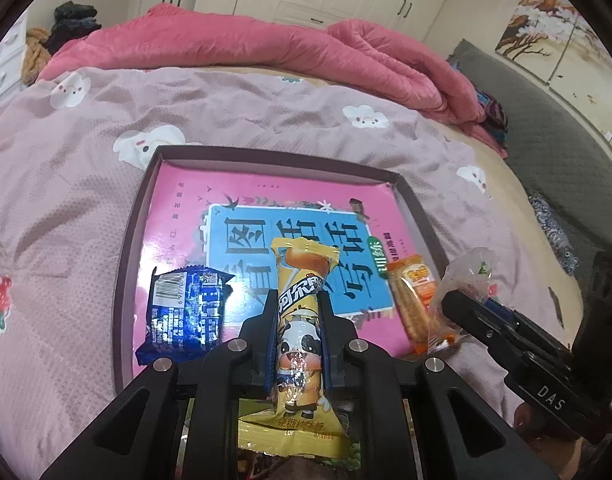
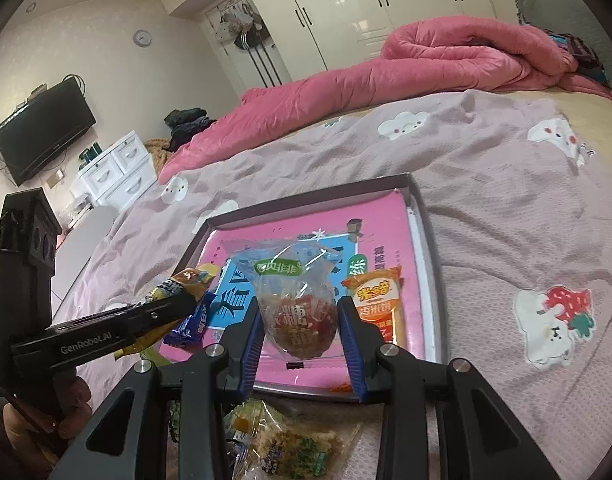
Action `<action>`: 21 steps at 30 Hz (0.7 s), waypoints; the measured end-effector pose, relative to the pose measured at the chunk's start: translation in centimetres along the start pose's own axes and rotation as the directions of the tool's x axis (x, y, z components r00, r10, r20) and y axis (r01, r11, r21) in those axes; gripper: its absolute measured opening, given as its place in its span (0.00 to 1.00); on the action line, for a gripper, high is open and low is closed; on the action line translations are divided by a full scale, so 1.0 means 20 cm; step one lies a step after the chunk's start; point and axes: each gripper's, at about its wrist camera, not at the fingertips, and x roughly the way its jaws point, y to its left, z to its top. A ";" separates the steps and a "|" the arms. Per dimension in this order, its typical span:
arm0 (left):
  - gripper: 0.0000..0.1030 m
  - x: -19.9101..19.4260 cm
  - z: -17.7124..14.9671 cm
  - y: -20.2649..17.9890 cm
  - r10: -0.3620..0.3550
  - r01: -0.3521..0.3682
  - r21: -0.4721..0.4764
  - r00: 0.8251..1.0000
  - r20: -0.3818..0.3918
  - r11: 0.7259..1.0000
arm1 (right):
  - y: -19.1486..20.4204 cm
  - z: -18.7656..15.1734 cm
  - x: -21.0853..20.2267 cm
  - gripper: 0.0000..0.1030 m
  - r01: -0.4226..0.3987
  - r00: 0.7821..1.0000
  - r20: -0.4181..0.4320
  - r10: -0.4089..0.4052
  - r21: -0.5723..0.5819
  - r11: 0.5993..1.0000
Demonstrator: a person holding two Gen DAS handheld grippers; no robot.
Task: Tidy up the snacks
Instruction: 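Lower the cow-print bar and pastry bag toward the tray surface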
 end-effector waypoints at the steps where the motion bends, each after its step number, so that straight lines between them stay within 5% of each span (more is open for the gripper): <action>1: 0.16 0.01 0.00 0.00 0.004 -0.004 0.001 1.000 -0.003 1.000 | 0.00 0.00 0.01 0.36 -0.002 1.000 -0.005 0.002 -0.001 1.000; 21: 0.16 0.12 -0.02 -0.04 0.013 -0.011 0.057 0.999 -0.034 0.998 | 0.02 -0.07 0.18 0.36 -0.011 0.992 -0.126 0.010 -0.010 1.000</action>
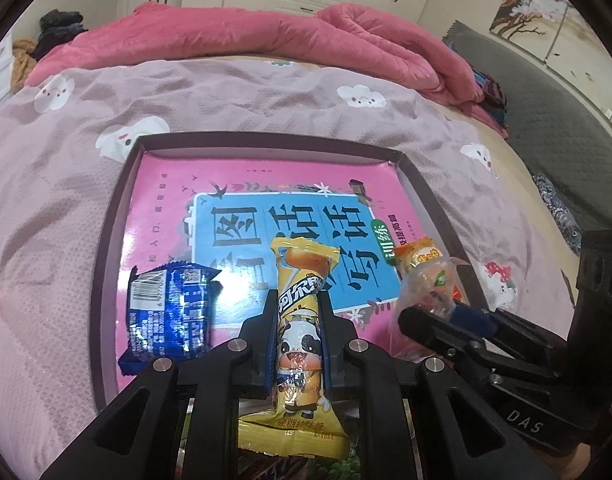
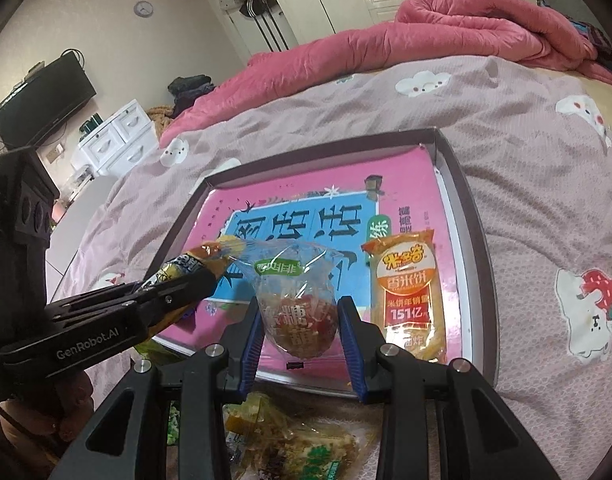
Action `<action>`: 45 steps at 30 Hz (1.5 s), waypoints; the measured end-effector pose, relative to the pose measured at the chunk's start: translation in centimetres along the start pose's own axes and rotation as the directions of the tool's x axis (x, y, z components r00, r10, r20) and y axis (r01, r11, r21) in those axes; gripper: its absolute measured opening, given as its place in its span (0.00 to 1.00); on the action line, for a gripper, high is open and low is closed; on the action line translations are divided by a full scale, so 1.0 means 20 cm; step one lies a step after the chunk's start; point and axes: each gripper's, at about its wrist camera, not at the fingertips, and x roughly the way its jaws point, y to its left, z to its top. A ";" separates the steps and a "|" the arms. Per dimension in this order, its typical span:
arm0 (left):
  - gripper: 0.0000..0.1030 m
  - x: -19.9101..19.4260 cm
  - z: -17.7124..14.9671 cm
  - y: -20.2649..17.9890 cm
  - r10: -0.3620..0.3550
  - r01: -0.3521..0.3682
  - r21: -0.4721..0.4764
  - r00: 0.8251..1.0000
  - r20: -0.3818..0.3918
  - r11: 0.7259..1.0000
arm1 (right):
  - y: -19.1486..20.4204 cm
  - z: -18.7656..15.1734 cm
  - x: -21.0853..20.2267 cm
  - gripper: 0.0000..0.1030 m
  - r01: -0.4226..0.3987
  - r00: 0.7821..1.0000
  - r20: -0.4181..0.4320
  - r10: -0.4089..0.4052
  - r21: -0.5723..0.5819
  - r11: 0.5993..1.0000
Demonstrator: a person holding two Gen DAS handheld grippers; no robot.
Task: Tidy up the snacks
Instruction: 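Lower the cow-print bar and pastry bag toward the tray surface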
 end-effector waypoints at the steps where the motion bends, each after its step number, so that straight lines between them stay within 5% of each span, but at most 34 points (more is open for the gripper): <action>1: 0.16 0.01 0.00 0.00 0.000 0.000 0.002 1.000 -0.001 1.000 | 0.00 0.00 0.01 0.36 0.002 1.000 -0.004 -0.002 0.001 1.000; 20: 0.16 0.09 0.00 -0.05 0.006 -0.005 0.030 0.999 -0.034 1.000 | -0.05 -0.02 0.03 0.36 0.089 0.996 -0.030 -0.088 0.023 0.996; 45: 0.17 0.14 0.02 -0.05 0.020 -0.018 0.037 0.998 -0.058 0.999 | -0.06 -0.02 0.00 0.36 0.071 0.997 -0.035 -0.069 0.058 0.996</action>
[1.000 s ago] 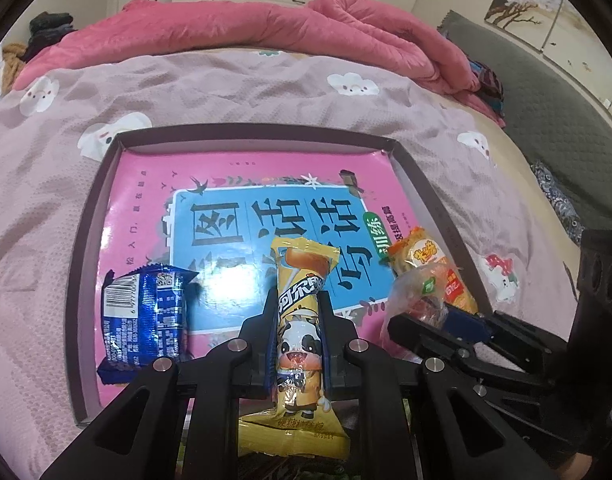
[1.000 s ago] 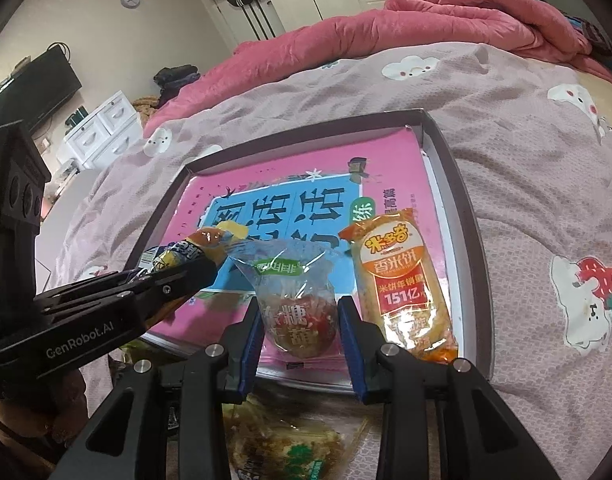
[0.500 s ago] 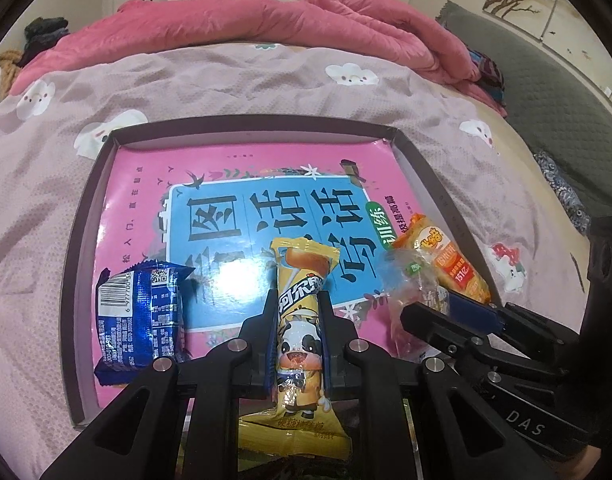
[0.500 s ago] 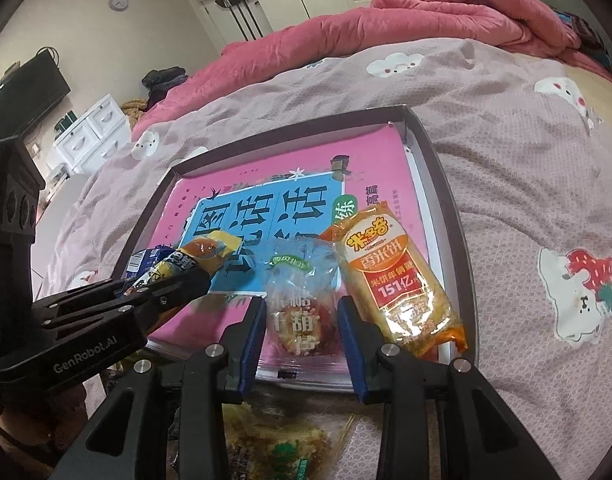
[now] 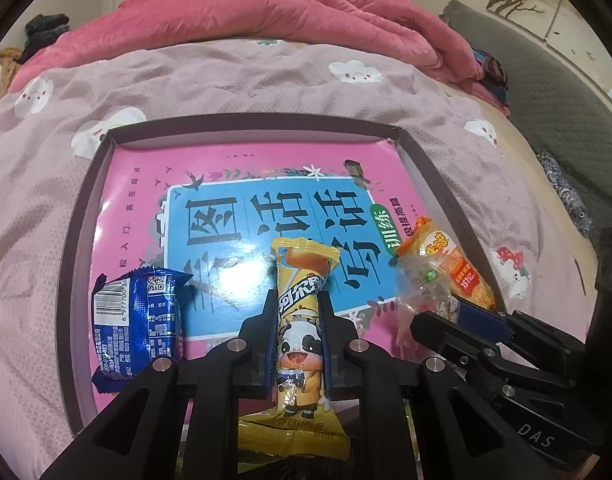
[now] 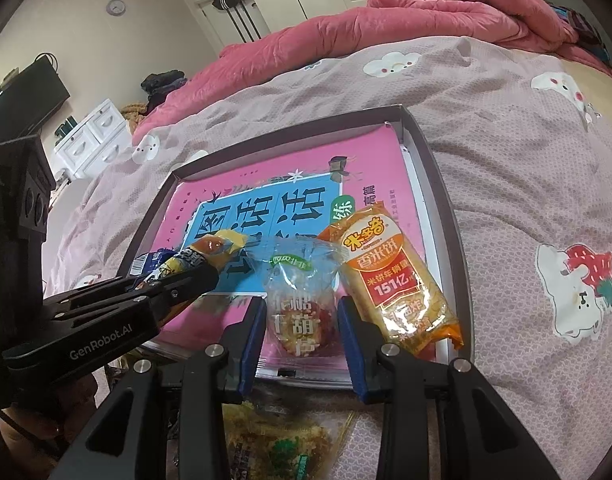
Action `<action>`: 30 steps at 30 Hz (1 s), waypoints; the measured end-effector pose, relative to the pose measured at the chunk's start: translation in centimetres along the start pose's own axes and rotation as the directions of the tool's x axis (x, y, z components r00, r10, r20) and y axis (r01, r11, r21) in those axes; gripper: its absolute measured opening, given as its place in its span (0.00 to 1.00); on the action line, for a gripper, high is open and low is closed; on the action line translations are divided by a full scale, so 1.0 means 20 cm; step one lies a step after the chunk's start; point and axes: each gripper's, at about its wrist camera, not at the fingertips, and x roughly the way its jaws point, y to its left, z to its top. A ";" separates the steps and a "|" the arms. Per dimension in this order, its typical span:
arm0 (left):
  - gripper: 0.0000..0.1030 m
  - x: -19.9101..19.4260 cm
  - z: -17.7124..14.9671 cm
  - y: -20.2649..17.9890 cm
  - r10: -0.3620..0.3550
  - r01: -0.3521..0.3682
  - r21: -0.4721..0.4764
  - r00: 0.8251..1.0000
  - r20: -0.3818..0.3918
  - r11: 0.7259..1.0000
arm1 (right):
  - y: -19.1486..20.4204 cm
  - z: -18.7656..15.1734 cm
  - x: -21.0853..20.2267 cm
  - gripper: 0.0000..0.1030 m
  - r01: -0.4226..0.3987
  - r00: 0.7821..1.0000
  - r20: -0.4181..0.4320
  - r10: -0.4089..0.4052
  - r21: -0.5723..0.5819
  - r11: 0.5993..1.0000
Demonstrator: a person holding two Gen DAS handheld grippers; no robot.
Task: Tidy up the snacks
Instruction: 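Lower the cow-print bar and pastry bag toward the tray surface, then open both grippers to release the cow-print bar and pastry bag in the tray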
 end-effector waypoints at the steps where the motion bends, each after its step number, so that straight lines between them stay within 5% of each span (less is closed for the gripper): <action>1: 0.17 0.00 0.00 0.01 -0.003 0.003 -0.007 1.000 -0.002 1.000 | 0.00 0.00 0.00 0.36 0.001 1.000 0.001 -0.001 -0.001 1.000; 21: 0.21 0.00 0.05 0.08 0.041 -0.041 -0.017 0.999 -0.002 0.999 | 0.01 0.00 -0.02 0.36 -0.003 1.000 0.013 0.004 -0.006 1.000; 30: 0.25 -0.03 0.06 0.15 -0.004 0.004 -0.078 1.000 0.002 0.997 | 0.01 0.00 -0.04 0.36 -0.007 1.000 0.025 0.007 -0.007 1.000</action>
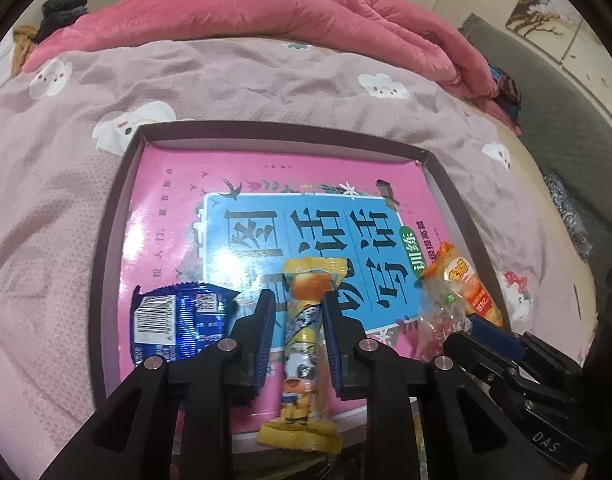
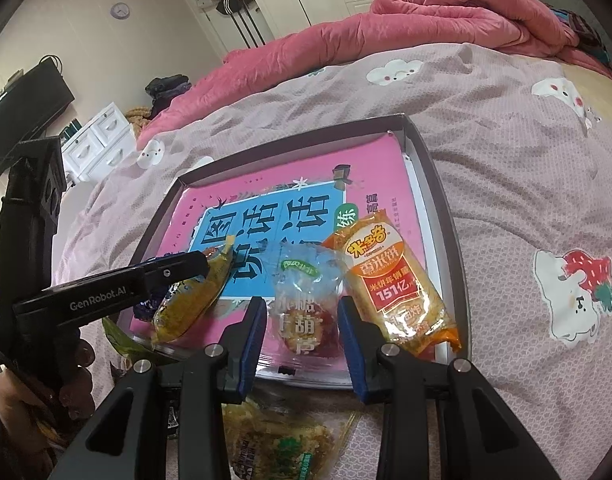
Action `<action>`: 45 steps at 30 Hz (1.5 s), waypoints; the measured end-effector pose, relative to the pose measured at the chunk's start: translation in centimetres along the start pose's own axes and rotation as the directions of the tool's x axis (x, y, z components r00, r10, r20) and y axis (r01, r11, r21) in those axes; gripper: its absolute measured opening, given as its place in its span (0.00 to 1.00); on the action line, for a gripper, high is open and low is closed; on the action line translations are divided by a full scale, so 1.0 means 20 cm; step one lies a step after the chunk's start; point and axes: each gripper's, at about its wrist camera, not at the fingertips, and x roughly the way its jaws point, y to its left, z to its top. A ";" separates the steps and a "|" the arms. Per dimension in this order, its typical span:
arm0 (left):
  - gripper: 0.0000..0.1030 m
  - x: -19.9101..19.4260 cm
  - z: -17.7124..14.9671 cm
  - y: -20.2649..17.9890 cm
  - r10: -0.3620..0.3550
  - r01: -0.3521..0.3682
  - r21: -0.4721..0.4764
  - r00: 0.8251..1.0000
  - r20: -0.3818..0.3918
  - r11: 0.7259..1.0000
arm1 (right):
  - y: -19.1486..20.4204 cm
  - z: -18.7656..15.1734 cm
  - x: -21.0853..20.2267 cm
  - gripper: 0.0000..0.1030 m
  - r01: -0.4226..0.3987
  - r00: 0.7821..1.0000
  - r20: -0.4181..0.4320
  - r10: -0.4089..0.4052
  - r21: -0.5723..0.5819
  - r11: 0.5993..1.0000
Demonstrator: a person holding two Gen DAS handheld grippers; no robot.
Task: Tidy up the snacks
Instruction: 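Open both grippers to release the cow-print bar and pastry bag in the tray, then move both grippers back toward the snacks lying in front of the tray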
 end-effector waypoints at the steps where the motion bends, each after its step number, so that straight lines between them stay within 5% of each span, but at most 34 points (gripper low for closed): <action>1: 0.26 -0.01 0.00 0.00 -0.002 0.002 -0.005 1.000 0.001 1.000 | 0.00 0.00 0.00 0.36 -0.001 1.000 0.001 0.001 0.000 1.000; 14: 0.35 -0.19 -0.01 0.05 -0.035 0.037 -0.041 0.998 0.057 0.998 | -0.01 0.03 -0.07 0.37 -0.019 0.999 0.043 0.019 0.008 1.000; 28: 0.54 -0.36 -0.06 0.08 -0.024 0.027 -0.026 0.994 0.108 0.999 | 0.02 0.02 -0.15 0.50 -0.018 0.996 0.090 0.022 -0.038 0.999; 45: 0.61 -0.48 -0.15 0.12 0.002 0.002 -0.028 0.992 0.124 1.000 | 0.08 -0.01 -0.26 0.58 -0.019 0.988 0.150 0.034 -0.099 0.995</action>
